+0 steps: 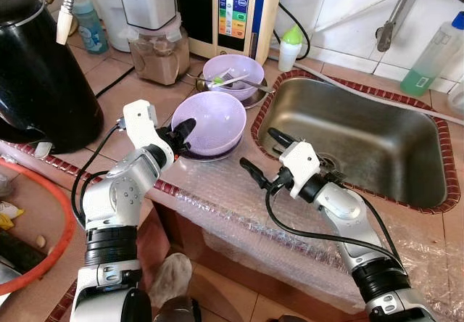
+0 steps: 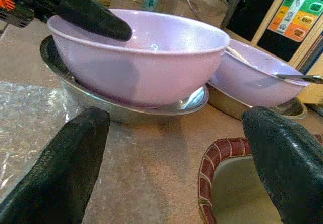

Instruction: Kitchen organization

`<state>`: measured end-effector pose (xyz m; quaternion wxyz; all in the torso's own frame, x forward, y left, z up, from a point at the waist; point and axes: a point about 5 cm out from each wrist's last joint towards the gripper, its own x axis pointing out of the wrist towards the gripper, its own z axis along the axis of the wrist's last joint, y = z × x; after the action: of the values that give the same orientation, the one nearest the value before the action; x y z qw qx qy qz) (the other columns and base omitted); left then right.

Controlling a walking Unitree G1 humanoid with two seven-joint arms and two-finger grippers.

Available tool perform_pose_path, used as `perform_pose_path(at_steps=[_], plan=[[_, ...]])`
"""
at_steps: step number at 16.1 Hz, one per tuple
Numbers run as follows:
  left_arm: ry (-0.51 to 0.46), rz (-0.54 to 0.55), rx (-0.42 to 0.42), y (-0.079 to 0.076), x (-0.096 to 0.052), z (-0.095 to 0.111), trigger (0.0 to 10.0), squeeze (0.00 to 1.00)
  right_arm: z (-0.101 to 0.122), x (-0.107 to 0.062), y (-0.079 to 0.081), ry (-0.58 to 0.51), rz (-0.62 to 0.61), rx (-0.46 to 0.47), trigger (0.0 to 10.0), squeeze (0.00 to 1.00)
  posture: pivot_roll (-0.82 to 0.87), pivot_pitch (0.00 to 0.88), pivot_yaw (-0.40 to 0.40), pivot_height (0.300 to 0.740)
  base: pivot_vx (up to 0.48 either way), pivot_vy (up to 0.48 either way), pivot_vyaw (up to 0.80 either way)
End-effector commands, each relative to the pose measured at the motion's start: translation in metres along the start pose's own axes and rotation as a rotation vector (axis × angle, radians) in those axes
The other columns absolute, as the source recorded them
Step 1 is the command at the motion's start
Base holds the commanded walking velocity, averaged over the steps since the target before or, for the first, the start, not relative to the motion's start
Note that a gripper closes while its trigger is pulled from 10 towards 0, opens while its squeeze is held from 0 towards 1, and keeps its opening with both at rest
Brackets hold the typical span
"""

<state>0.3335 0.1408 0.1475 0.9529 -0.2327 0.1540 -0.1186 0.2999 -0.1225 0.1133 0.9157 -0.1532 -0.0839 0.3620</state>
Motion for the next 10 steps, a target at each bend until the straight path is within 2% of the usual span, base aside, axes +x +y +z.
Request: perform_pose_path(at_steps=[1, 7, 8, 10], plan=[[-0.009, 0.008, 0.009, -0.0014, 0.0022, 0.0055, 0.0, 0.00, 0.0046, 0.0017, -0.0002, -0.011, 0.013, -0.005, 10.0, 0.00, 0.06, 0.007, 0.034, 0.740, 0.000, 0.000, 0.00], [-0.020, 0.016, 0.012, -0.0013, 0.0033, 0.0065, 0.0, 0.00, 0.0032, 0.0029, -0.0051, -0.004, -0.057, 0.027, 10.0, 0.00, 0.06, 0.011, 0.031, 0.740, 0.000, 0.000, 0.00], [-0.022, 0.023, 0.017, -0.0002, 0.0029, 0.0063, 0.0, 0.00, 0.0005, 0.0035, -0.0065, 0.019, -0.066, 0.067, 10.0, 0.00, 0.06, 0.012, 0.030, 0.740, 0.000, 0.000, 0.00], [-0.027, 0.025, 0.023, -0.0004, 0.0026, 0.0068, 0.0, 0.00, -0.0013, 0.0044, -0.0050, 0.030, -0.055, 0.084, 10.0, 0.00, 0.06, 0.014, 0.026, 0.740, 0.000, 0.000, 0.00]])
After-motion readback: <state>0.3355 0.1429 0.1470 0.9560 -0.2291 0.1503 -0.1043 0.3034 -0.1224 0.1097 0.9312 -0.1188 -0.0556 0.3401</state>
